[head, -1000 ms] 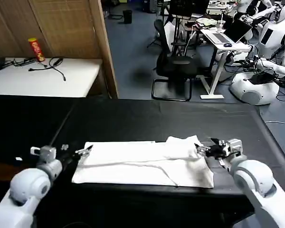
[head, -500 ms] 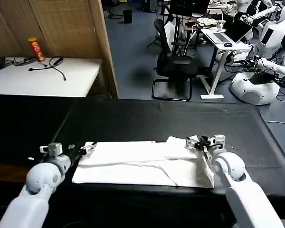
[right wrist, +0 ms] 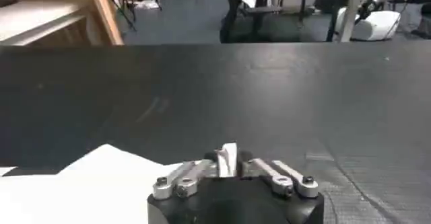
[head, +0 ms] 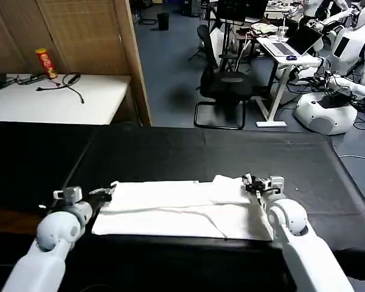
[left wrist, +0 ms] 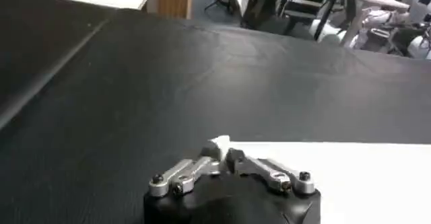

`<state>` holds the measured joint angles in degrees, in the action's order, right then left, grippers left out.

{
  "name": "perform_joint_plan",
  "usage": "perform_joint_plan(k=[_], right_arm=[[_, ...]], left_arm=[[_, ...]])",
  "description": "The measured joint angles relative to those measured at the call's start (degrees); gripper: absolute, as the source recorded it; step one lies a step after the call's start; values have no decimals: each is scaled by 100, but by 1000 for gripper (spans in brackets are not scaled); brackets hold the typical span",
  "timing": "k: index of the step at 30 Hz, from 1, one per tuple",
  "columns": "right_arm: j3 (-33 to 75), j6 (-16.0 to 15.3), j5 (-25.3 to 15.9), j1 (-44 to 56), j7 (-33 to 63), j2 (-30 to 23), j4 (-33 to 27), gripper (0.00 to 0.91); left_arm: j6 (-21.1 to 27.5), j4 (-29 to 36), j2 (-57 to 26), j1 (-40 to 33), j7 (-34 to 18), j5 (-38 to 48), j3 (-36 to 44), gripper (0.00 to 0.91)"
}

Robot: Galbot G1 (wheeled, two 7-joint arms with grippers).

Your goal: Fold and organize the clothes.

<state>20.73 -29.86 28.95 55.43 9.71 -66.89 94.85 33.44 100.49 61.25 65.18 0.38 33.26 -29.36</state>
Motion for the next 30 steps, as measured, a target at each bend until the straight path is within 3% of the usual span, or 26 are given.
perform_joint_plan(k=[6, 7, 8, 22, 30], right_arm=[[76, 79, -125, -96, -90, -151, -186, 39], [93, 41, -97, -87, -173, -148, -186, 166], [105, 7, -79, -72, -257, -134, -182, 878], [493, 5, 252, 482, -626, 501, 782, 878], [752, -2, 376, 1023, -655, 665, 1562, 878]], left_arm=[[-108, -221, 161, -289, -5, -280, 136, 0], [-115, -271, 183, -348, -5, -294, 150, 507], [-115, -321, 205, -412, -1, -296, 157, 878], [-354, -176, -46, -345, 169, -759, -13, 878], [-412, 306, 42, 257, 218, -725, -371, 878]])
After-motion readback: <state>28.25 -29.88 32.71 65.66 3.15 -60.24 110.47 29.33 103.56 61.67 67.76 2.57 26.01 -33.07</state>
